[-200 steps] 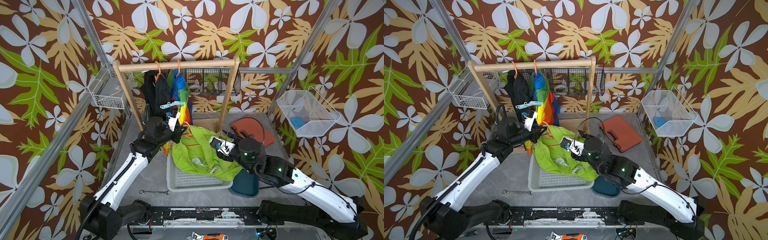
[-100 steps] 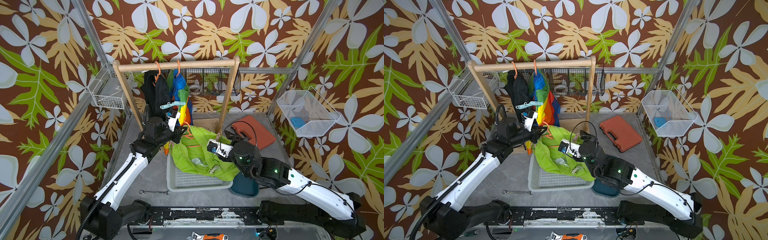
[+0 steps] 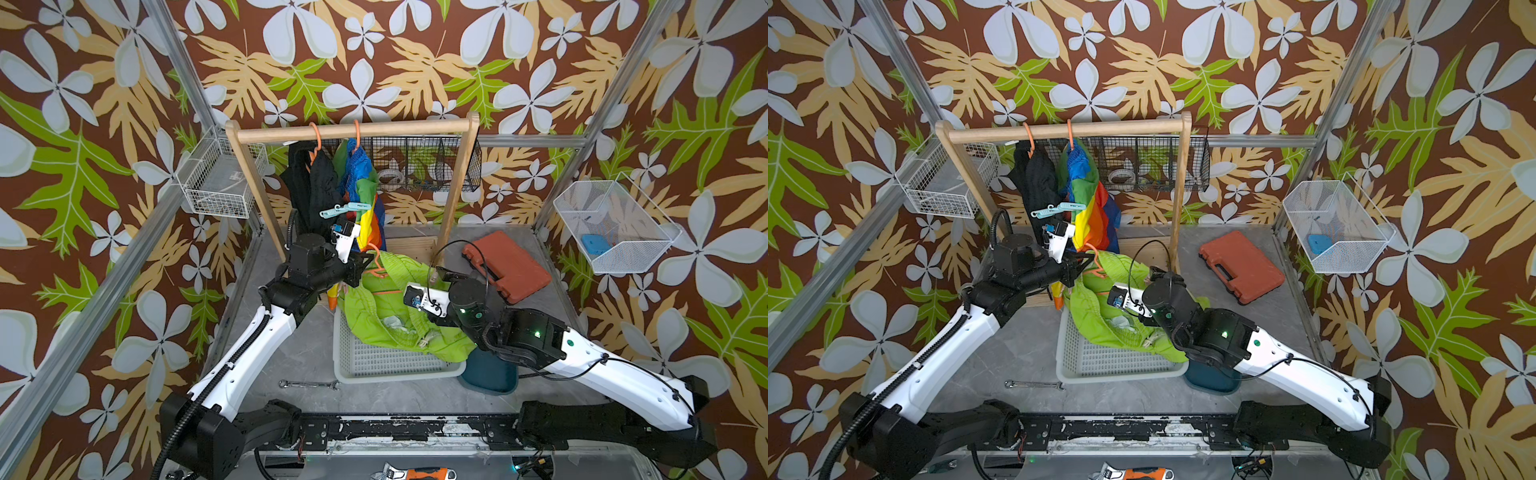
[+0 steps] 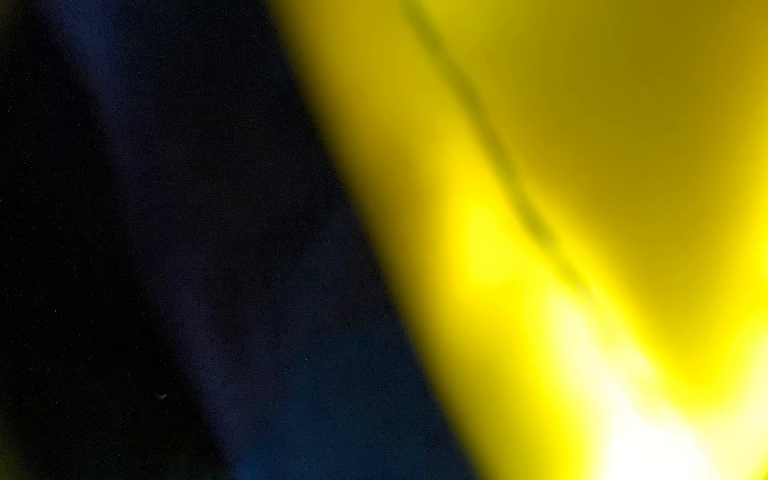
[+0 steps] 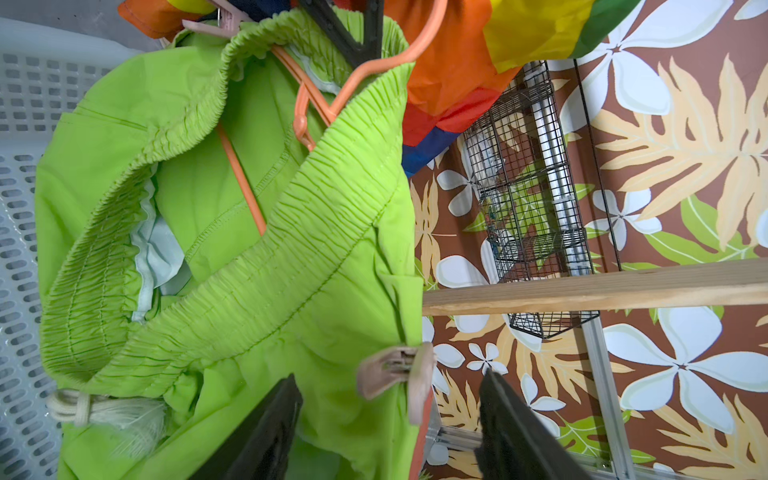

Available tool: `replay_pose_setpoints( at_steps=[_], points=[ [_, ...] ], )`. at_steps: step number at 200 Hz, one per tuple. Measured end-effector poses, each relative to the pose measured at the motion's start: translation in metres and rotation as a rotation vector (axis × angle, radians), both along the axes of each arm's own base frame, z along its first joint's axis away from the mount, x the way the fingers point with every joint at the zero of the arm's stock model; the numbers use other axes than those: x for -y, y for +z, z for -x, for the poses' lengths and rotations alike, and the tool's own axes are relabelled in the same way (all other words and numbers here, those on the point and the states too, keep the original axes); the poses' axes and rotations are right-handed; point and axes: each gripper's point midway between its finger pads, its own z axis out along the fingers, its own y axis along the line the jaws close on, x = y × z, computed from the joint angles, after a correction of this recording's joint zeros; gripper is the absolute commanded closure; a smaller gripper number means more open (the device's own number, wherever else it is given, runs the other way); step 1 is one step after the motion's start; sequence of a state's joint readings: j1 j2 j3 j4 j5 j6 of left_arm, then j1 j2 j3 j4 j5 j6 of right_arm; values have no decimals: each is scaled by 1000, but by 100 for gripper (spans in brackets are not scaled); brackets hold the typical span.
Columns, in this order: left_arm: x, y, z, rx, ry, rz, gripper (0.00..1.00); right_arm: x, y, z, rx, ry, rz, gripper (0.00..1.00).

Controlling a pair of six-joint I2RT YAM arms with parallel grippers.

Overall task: Remove the clothespins securing shorts to the hanger
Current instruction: Remove the clothespin from the hanger.

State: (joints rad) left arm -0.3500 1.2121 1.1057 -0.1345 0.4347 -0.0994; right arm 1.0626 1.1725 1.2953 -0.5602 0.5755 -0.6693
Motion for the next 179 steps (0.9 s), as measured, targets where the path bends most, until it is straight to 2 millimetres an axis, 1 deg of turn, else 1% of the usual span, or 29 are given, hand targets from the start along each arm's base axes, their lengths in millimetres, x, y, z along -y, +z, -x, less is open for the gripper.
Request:
replay_pose_setpoints(
  at_steps=[6,21,36,56,83,102,179],
  points=[
    [0,0,0,0,-1,0,100,1,0,-1,-1,-3,-3,37],
    [1,0,1,0,-7,2,100,3,0,-6,-5,-11,-17,46],
    [1,1,2,0,-9,4,100,5,0,-11,-6,-22,-32,50],
    [1,1,2,1,-10,5,100,5,-2,-13,-13,-18,-43,54],
    [1,2,2,-1,-13,7,100,-3,-2,-12,-24,14,-65,57],
    [1,1,2,-1,-13,7,100,-6,-3,-12,-30,20,-70,60],
    [2,2,3,0,-16,9,100,-3,1,-12,-31,16,-96,77]
  ],
)
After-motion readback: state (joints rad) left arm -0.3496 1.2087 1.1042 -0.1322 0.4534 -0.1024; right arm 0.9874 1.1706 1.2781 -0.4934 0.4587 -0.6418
